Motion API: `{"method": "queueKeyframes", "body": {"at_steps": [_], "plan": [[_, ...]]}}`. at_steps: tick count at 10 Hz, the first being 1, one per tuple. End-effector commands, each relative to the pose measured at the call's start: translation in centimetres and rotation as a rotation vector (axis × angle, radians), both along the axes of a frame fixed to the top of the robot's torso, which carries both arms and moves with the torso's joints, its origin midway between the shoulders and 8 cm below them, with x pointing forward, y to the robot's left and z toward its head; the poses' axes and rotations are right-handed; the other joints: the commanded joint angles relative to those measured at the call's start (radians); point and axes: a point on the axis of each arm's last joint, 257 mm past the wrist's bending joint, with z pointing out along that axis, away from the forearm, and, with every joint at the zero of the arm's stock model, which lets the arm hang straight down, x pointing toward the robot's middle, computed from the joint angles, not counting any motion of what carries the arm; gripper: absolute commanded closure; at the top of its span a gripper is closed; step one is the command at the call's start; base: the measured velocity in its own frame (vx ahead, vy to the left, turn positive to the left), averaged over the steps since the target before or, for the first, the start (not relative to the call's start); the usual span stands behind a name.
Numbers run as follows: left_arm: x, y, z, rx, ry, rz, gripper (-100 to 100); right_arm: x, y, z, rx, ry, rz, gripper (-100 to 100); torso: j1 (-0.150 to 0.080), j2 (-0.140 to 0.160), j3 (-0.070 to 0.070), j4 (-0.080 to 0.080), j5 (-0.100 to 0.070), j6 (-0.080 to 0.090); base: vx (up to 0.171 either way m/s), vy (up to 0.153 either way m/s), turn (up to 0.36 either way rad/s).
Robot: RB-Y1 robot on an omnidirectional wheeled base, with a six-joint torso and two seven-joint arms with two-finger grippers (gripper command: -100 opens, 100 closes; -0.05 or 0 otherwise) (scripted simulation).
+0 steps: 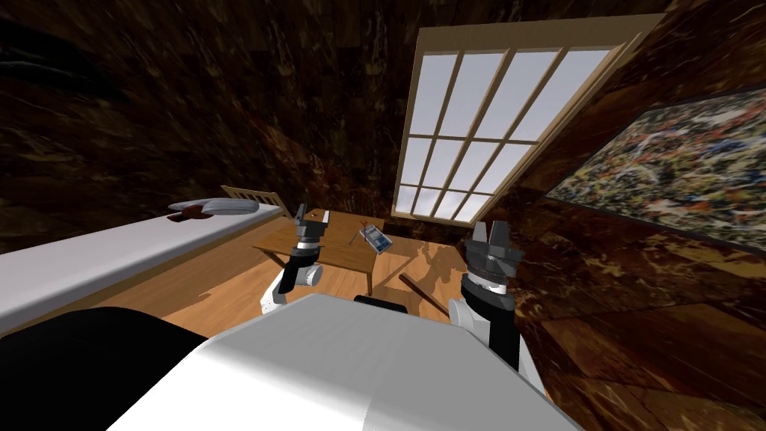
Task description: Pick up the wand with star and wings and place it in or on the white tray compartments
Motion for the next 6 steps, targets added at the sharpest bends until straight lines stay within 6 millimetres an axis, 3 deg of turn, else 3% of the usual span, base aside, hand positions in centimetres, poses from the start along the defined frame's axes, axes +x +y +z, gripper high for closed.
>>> {"method": "queueKeyframes", "body": {"at_steps": [1,6], "plan": [[0.2,0.8,-0.4,-0.028,0.005,-0.01,-100,0.0,0.0,0.0,0.0,0.0,0.0,0,0.0,0.0,0.0,0.0,0.0,0.0,-0.005,-0.235,0.036],[1.4,5.1,-3.7,-0.217,0.004,-0.061,-100,0.0,0.0,0.0,0.0,0.0,0.0,0,0.003,-0.002,-0.001,-0.001,0.0,0.0,0.053,-0.245,0.09]]}}
